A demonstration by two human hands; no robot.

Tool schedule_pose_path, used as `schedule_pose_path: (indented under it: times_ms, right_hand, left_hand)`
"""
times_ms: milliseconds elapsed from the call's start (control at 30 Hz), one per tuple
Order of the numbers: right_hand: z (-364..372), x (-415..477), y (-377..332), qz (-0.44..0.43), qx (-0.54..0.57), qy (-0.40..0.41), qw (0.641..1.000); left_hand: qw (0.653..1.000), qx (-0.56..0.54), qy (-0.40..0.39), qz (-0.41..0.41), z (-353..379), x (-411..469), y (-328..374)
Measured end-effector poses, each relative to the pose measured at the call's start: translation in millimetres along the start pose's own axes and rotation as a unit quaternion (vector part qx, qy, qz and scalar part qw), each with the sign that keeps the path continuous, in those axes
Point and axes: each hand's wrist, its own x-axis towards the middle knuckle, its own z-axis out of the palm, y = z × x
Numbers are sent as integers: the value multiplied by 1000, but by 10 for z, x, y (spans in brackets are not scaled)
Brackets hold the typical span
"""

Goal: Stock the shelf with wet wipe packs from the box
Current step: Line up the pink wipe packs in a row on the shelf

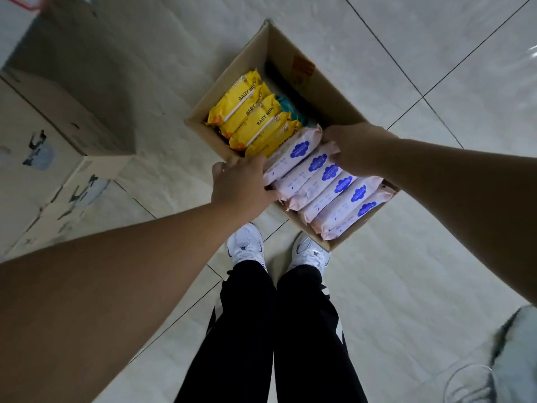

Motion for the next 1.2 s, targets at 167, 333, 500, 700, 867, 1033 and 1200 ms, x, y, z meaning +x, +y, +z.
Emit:
schedule_pose_path:
  times_ms: [167, 333, 500, 700, 867, 1033, 1200]
  right_hand:
    - [-2, 96, -24, -3, -39, 46, 998]
    - [25, 211, -9, -38, 11, 73, 997]
    - [77, 261, 7, -57, 11, 132, 990]
    - [3, 51, -64, -95, 117, 90, 984]
    - [-344, -311, -74, -65, 194, 105, 973]
    - [-799, -839, -64, -49, 329, 133, 934]
    - [-1555, -1667, -137, -63, 440, 183, 877]
  left_hand:
    - [1000, 7, 17, 17, 72, 36, -88]
    - [999, 3, 28, 44, 29, 177, -276]
    - [997, -20, 78, 13, 62, 190, -402]
    - [981, -167, 97, 12, -108, 181, -322]
    - [964, -240, 116, 10, -670, 92, -287]
    - [956, -269, 119, -9, -1437, -88, -227]
    - [962, -237, 129, 39, -2585, -484, 180]
